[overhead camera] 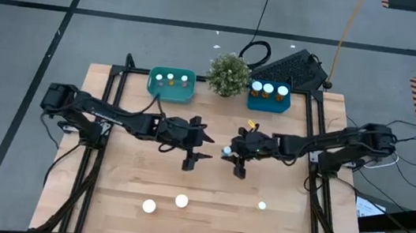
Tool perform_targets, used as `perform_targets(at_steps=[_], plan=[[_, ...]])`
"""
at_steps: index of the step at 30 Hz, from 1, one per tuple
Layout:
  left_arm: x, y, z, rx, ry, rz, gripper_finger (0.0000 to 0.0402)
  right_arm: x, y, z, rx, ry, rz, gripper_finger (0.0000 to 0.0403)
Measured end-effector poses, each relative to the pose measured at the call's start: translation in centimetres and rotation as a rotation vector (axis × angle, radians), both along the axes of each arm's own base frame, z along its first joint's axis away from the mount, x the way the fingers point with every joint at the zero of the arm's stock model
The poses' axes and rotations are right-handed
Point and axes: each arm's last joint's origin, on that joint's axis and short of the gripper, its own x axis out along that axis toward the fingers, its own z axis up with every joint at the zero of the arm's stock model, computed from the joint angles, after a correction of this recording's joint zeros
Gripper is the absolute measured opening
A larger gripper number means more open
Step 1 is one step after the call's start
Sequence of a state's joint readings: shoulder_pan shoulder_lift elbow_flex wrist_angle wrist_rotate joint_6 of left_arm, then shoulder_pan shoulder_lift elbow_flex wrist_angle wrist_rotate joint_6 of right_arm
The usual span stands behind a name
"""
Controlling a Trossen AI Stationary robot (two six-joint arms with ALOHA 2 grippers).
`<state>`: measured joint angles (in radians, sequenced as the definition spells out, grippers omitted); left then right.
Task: Pick and place medicine bottles into bin by pill shape (circle, oval)
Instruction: Put the small blue pill bottle into the green bin
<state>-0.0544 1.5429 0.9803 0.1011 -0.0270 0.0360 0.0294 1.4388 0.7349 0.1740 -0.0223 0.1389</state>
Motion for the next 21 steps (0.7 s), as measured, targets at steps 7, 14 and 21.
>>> perform_targets(at_steps=[7, 14, 21], plan=[[2.6, 0.0, -0.9, 0.036, 0.087, 0.012, 0.0320, 1.2, -0.3, -1.0, -0.018, 0.038, -0.004, 0.0104], [4.1, 0.6, -1.0, 0.061, 0.135, 0.064, 0.0329, 1.5, -0.4, -0.9, -0.079, 0.019, 0.013, 0.0105], [4.9, 1.0, -2.3, 0.053, 0.138, 0.072, 0.0283, 1.7, -0.4, -0.5, -0.117, -0.023, 0.037, 0.0105]])
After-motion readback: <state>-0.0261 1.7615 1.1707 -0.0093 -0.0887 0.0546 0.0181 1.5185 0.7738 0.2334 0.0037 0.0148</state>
